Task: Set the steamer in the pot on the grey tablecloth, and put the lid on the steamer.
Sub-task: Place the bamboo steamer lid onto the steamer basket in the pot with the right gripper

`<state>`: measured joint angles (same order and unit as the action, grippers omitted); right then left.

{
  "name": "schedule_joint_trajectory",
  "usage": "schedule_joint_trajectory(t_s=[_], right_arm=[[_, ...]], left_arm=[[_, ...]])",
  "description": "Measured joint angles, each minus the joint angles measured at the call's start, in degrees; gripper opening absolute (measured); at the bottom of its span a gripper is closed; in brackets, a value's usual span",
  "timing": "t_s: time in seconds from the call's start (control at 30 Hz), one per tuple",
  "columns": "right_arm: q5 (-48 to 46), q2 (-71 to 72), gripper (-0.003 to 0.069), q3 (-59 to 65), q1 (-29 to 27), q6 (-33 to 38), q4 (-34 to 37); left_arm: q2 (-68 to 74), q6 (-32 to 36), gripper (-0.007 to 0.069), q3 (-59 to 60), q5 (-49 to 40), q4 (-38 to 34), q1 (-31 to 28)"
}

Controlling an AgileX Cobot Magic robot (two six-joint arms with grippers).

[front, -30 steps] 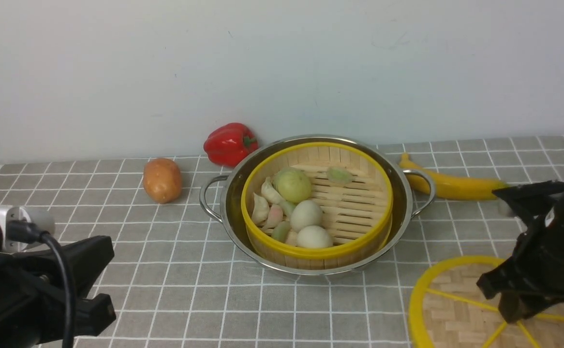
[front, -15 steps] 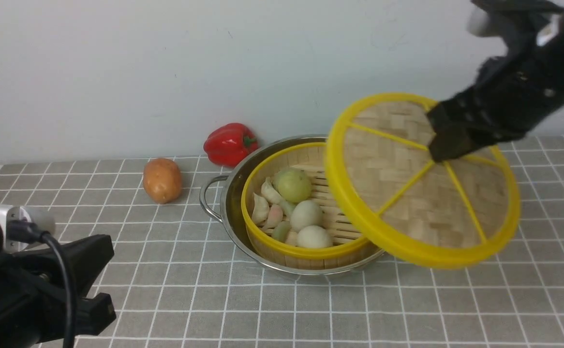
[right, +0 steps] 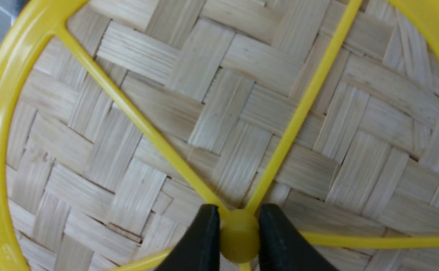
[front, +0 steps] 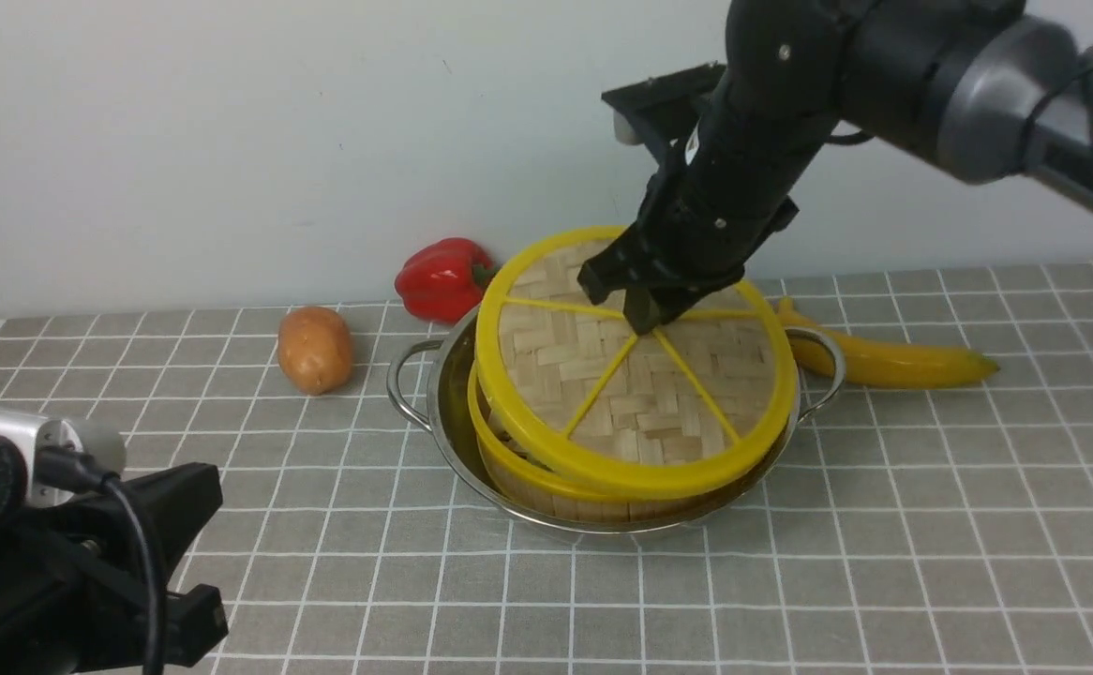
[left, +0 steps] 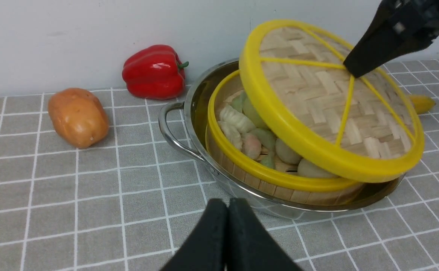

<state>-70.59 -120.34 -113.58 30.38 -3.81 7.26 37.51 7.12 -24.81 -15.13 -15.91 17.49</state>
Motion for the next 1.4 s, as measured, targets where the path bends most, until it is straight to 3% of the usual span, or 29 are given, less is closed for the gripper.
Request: schedule_joint_trajectory(t_s=[1.4], right_arm=[[5.0, -6.0, 0.0146, -2.5, 0.4, 6.9, 0.1]], left_arm=[[0.0, 1.0, 0.0001, 0.0, -0.1, 0.1, 0.0]])
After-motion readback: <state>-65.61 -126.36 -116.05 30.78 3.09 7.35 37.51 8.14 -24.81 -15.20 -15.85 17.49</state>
